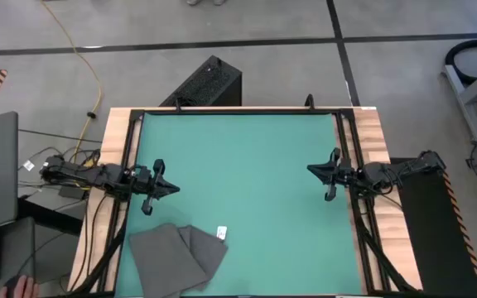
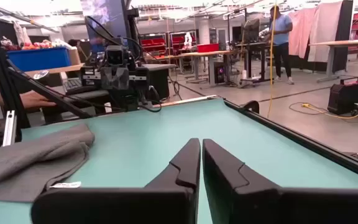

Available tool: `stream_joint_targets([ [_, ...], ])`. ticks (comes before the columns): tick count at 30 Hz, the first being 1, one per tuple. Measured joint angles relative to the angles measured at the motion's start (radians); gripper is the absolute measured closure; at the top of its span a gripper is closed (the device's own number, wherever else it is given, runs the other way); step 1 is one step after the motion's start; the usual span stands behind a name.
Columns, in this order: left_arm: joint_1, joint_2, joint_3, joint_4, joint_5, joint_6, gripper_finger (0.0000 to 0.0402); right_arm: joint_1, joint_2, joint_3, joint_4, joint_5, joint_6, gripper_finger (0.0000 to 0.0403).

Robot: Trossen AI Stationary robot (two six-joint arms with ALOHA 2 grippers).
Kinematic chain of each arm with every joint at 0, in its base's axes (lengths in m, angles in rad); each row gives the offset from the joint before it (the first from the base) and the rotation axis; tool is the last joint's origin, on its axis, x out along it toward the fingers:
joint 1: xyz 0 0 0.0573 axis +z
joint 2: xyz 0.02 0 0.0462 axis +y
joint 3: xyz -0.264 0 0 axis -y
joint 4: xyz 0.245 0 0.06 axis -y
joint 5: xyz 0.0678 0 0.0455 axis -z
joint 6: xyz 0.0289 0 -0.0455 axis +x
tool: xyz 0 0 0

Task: Roll towel

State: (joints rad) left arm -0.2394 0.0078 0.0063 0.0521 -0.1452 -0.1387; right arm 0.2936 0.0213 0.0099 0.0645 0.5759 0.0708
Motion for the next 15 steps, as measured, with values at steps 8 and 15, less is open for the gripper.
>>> stream_joint_targets([
  [8,0.000,0.000,0.000,0.000,0.000,0.000,0.0401,0.000,0.000,0.000,0.000,0.000,0.000,0.0358],
  [15,0.000,0.019,0.000,0.002,0.009,0.000,0.0401,0.000,0.000,0.000,0.000,0.000,0.000,0.0358],
])
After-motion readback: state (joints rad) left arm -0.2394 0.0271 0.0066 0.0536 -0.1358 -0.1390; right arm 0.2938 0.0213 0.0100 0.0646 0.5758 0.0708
